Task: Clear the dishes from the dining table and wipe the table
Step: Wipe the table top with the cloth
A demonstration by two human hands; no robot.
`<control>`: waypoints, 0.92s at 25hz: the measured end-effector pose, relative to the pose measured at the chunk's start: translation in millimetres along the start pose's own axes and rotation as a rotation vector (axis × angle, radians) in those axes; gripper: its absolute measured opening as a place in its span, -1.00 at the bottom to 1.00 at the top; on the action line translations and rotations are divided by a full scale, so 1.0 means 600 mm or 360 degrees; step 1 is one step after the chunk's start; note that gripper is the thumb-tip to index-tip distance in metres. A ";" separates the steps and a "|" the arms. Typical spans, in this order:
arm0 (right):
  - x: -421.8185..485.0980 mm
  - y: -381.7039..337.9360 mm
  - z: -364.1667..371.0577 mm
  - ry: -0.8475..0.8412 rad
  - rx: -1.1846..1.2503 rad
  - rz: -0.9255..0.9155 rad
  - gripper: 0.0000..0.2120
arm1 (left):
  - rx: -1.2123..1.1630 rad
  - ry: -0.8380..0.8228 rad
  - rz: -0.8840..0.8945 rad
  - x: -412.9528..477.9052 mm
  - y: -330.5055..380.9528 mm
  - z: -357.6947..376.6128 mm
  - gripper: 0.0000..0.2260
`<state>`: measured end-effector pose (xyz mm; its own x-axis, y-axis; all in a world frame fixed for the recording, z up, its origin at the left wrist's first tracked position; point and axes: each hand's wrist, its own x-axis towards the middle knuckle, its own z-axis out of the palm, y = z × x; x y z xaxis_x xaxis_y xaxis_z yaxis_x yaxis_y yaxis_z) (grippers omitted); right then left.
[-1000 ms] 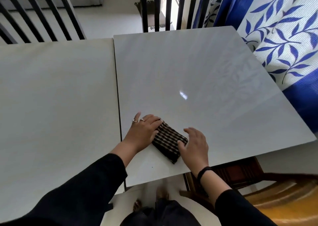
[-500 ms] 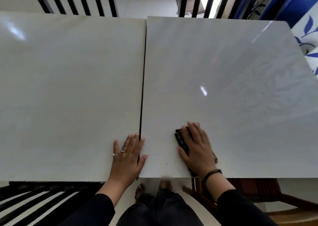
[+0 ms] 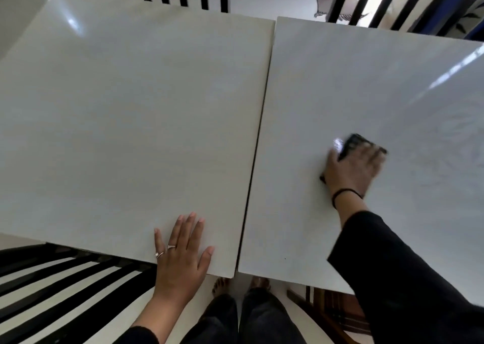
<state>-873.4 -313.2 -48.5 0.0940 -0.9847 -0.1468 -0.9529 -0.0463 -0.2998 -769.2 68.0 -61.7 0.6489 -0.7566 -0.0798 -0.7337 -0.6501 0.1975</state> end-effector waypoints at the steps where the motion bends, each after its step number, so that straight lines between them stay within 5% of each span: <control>1: -0.016 -0.061 0.022 -0.0076 -0.0083 -0.0178 -0.26 | -0.0002 0.0002 -0.0045 -0.011 -0.012 -0.001 -0.44; 6: -0.228 -0.278 0.121 -0.0495 -0.0211 -0.1395 -0.28 | -0.0039 0.0014 -0.0199 -0.054 -0.028 -0.007 -0.38; 10: -0.419 -0.264 0.151 -0.0738 -0.0418 -0.2330 -0.34 | -0.0168 0.0048 -0.0405 -0.077 -0.029 -0.008 -0.28; 12: -0.410 -0.234 0.147 -0.0758 -0.0460 -0.2555 -0.39 | -0.0156 0.0046 -0.0314 -0.090 -0.026 -0.006 -0.30; 14: -0.345 -0.204 0.127 -0.0650 -0.0419 -0.2396 -0.37 | -0.0085 0.0038 -0.0093 -0.094 -0.017 -0.006 -0.37; 18: -0.177 -0.075 0.054 -0.0399 -0.0294 -0.1406 -0.32 | -0.0003 -0.0031 0.0346 -0.083 0.017 0.005 -0.46; 23: -0.110 0.182 -0.052 -0.0034 -0.0210 -0.0235 -0.31 | 0.0125 -0.0114 0.0369 -0.095 0.029 0.021 -0.42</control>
<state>-992.5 -258.3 -42.2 0.2402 -0.9619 -0.1309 -0.9577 -0.2128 -0.1937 -821.3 99.0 -66.0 0.4476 -0.8873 -0.1108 -0.8765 -0.4599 0.1422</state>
